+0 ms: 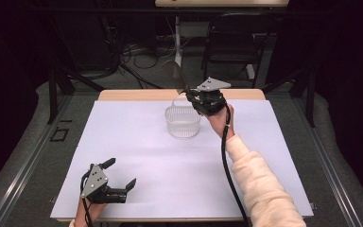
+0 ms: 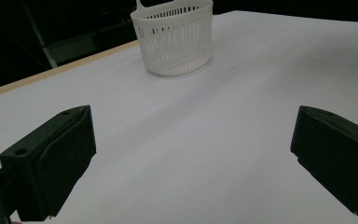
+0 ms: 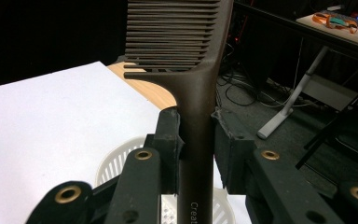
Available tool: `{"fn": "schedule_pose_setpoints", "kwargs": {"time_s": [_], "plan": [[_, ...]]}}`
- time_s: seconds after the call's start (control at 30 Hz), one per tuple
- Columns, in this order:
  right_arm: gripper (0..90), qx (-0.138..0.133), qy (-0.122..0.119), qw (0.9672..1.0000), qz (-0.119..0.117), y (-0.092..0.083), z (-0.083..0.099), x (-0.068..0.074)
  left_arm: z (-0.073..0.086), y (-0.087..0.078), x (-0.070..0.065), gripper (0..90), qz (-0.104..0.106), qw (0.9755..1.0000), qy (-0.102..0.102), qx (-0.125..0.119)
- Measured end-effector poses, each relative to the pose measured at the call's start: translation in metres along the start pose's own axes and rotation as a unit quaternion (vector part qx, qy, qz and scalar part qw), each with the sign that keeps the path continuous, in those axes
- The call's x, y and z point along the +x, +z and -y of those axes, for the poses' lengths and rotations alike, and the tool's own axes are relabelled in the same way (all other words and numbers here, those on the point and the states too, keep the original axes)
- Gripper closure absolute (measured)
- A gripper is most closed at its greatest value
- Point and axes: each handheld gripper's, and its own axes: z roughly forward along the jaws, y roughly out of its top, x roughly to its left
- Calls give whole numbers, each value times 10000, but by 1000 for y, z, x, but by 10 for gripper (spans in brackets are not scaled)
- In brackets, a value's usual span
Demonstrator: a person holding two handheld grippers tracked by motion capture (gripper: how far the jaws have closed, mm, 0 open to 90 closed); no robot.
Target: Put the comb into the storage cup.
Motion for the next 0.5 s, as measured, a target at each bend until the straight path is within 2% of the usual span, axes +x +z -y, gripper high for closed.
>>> {"fn": "schedule_pose_setpoints", "kwargs": {"time_s": [0.5], "plan": [[726, -116, -19, 9999, 7, 6, 1, 2, 0, 0, 0, 0, -1, 10000, -10, -5]]}}
